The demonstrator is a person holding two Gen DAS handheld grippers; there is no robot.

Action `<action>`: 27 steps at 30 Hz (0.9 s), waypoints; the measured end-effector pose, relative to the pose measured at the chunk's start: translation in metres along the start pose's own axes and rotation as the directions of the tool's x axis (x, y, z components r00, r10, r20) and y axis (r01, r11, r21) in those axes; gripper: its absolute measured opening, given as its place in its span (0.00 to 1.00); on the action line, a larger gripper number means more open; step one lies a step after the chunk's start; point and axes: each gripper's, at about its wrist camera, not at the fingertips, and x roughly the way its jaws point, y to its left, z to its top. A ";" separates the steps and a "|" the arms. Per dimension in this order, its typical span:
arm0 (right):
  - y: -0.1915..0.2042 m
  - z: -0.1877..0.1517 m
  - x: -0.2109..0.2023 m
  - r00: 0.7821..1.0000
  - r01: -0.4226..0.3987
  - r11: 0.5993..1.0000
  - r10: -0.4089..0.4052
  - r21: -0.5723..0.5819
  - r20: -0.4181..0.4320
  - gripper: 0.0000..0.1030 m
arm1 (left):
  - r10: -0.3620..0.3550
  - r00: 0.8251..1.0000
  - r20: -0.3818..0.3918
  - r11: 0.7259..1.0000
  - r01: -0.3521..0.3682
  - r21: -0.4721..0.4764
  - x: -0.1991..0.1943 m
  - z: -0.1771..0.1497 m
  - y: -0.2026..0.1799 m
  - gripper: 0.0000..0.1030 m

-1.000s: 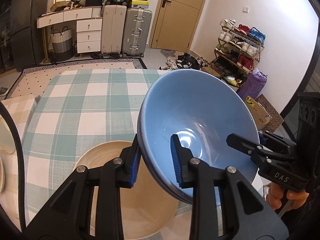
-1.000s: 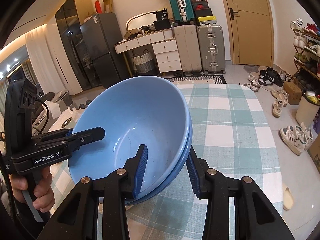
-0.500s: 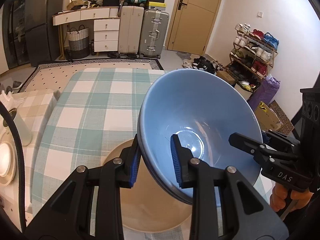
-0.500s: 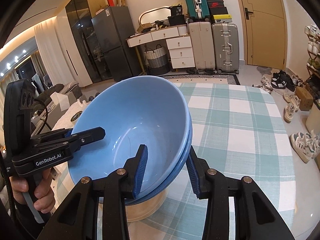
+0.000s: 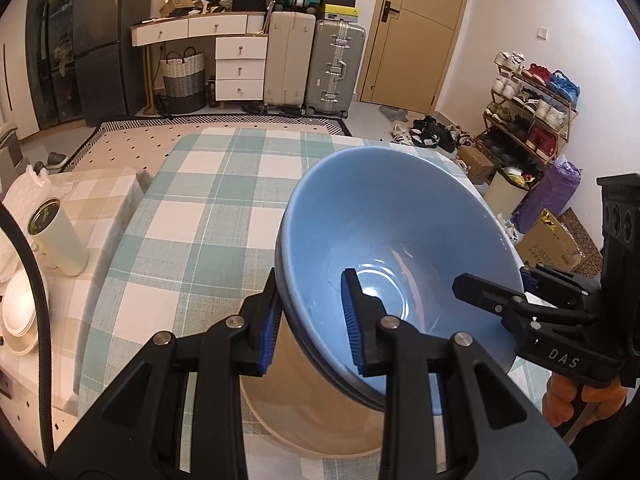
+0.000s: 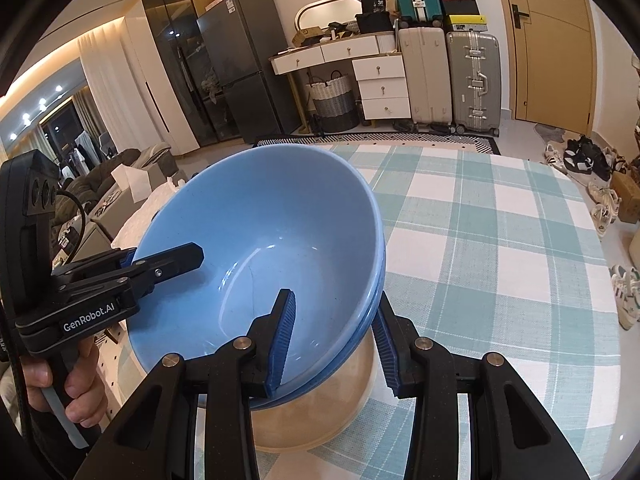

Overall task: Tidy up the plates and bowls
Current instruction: 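Lift the nested bowls with both grippers and carry over the cream plates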

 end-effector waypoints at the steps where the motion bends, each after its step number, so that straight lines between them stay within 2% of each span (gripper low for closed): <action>1: 0.001 -0.001 0.003 1.000 -0.003 1.000 0.003 -0.001 -0.005 0.38 | 0.005 1.000 0.000 1.000 -0.005 -0.001 0.000 -0.002 0.000 0.24; 5: 0.005 -0.003 0.013 1.000 -0.009 1.000 0.009 -0.005 -0.025 0.38 | 0.030 1.000 -0.007 1.000 -0.030 -0.001 0.006 -0.006 0.005 0.24; 27: 0.008 -0.012 0.041 0.995 0.008 0.999 -0.012 -0.034 -0.095 0.38 | 0.059 0.996 -0.072 0.998 -0.061 -0.022 0.051 -0.024 0.025 0.24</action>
